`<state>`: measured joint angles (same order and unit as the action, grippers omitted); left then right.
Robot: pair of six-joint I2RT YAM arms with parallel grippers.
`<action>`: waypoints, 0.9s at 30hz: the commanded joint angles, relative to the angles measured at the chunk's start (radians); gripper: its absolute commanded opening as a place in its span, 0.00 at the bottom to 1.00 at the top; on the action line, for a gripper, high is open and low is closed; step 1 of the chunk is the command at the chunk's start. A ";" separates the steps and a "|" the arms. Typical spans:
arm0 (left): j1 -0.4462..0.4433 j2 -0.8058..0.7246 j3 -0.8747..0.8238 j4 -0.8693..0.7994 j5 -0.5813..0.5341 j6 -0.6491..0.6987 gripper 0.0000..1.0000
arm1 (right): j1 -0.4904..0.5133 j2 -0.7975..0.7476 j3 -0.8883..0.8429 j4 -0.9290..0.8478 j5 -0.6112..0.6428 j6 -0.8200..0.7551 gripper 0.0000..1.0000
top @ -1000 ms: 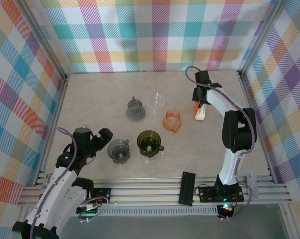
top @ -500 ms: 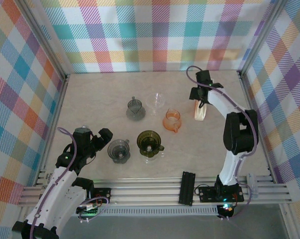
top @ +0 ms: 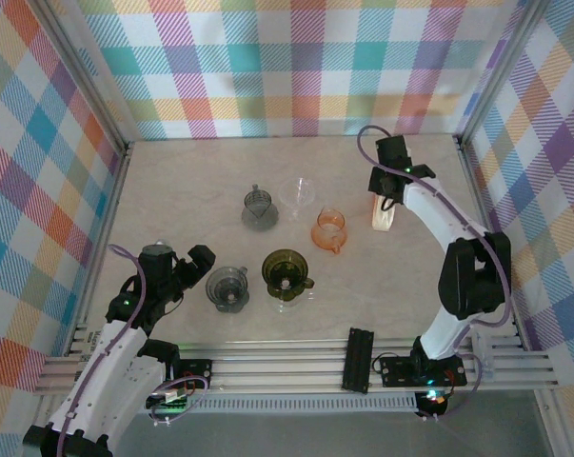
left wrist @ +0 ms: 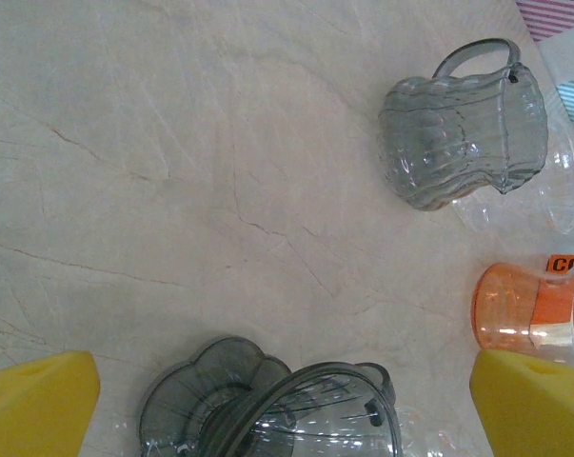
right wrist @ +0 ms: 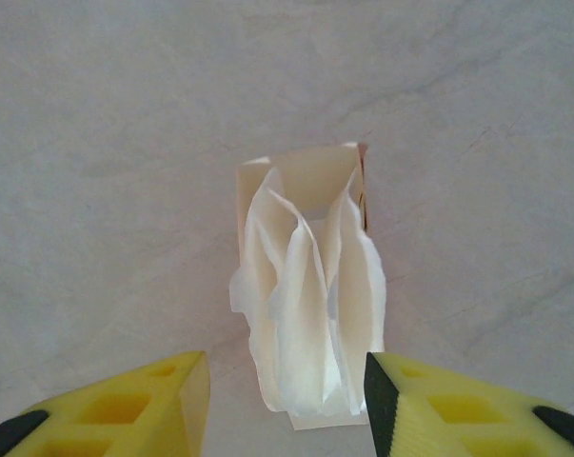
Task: Place the coffee filter in the dripper
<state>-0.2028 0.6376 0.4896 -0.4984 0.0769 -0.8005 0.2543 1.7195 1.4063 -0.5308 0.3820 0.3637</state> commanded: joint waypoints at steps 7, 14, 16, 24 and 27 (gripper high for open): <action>-0.007 -0.001 0.009 -0.010 -0.014 -0.006 1.00 | 0.017 0.097 0.078 -0.044 0.021 0.055 0.41; -0.007 0.014 0.012 -0.003 -0.011 -0.001 1.00 | 0.016 0.126 0.103 -0.054 0.054 0.068 0.34; -0.007 0.016 0.012 -0.002 -0.011 -0.001 1.00 | 0.016 0.132 0.107 -0.057 0.061 0.070 0.31; -0.008 0.021 0.013 0.000 -0.014 0.001 1.00 | 0.017 0.164 0.140 -0.079 0.070 0.065 0.27; -0.007 0.021 0.012 -0.001 -0.014 0.001 1.00 | 0.017 0.176 0.149 -0.089 0.077 0.065 0.26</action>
<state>-0.2028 0.6594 0.4896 -0.4953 0.0761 -0.8001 0.2634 1.8832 1.5208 -0.5922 0.4374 0.4152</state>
